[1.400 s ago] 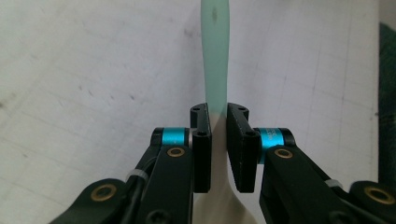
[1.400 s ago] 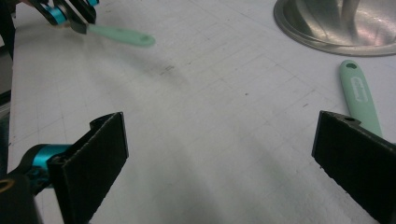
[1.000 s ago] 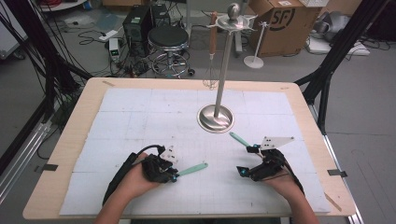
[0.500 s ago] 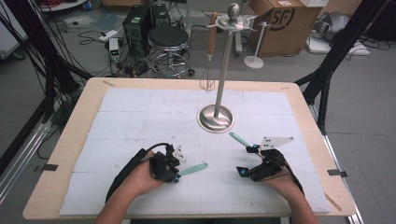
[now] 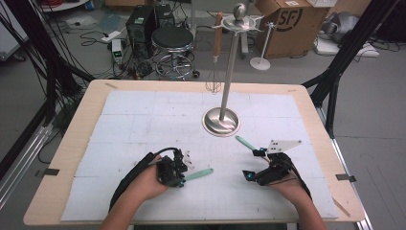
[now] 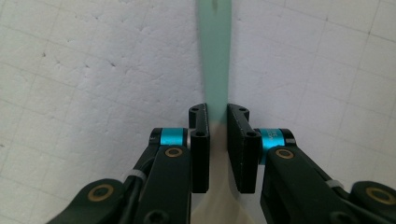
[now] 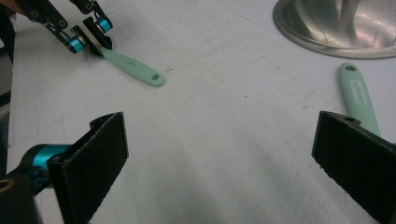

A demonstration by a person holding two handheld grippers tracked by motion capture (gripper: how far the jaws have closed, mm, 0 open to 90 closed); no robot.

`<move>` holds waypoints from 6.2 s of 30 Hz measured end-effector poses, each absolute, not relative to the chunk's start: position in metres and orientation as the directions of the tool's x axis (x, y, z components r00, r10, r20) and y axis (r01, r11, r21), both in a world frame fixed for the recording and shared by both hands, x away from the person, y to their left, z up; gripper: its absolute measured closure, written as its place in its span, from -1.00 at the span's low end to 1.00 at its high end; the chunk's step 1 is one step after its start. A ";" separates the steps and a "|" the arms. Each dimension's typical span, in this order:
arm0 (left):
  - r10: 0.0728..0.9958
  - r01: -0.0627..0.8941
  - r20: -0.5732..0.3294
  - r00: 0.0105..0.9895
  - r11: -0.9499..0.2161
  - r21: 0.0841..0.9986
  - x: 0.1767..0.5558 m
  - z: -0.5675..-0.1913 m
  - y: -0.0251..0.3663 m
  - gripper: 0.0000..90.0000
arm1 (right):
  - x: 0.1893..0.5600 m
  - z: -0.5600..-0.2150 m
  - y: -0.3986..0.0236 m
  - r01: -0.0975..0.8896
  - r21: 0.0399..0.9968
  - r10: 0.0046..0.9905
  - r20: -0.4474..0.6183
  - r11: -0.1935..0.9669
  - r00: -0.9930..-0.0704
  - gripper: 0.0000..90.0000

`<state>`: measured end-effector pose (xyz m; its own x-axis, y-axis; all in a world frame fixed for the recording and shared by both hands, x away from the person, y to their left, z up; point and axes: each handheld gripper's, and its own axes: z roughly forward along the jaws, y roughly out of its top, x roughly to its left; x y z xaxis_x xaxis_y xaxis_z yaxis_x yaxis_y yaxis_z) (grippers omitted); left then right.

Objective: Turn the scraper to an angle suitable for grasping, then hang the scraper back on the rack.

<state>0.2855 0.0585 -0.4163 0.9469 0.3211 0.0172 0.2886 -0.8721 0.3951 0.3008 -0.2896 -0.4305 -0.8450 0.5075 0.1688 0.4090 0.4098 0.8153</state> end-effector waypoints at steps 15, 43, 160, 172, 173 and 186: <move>0.349 0.300 -0.070 0.935 -0.666 0.683 0.283 -0.403 0.088 0.79 | 0.300 -0.430 -0.291 0.412 0.814 0.507 0.172 0.410 -0.845 -0.94; 0.268 0.154 -0.018 0.963 -0.498 0.853 0.300 -0.311 0.079 0.78 | 0.299 -0.429 -0.292 0.414 0.814 0.507 0.175 0.408 -0.844 -0.94; 0.389 0.108 -0.023 0.921 -0.197 0.974 0.426 -0.185 0.117 0.78 | 0.301 -0.431 -0.297 0.421 0.822 0.503 0.196 0.384 -0.842 -0.94; 0.420 0.139 -0.037 0.907 -0.213 0.967 0.433 -0.191 0.122 0.78 | 0.301 -0.432 -0.297 0.420 0.821 0.501 0.196 0.386 -0.843 -0.94; 0.417 0.139 -0.038 0.908 -0.214 0.967 0.433 -0.191 0.122 0.78 | 0.301 -0.432 -0.297 0.421 0.821 0.501 0.196 0.386 -0.843 -0.94; 0.426 0.154 -0.049 0.904 -0.218 0.964 0.436 -0.194 0.118 0.78 | 0.300 -0.432 -0.297 0.420 0.820 0.500 0.195 0.388 -0.843 -0.94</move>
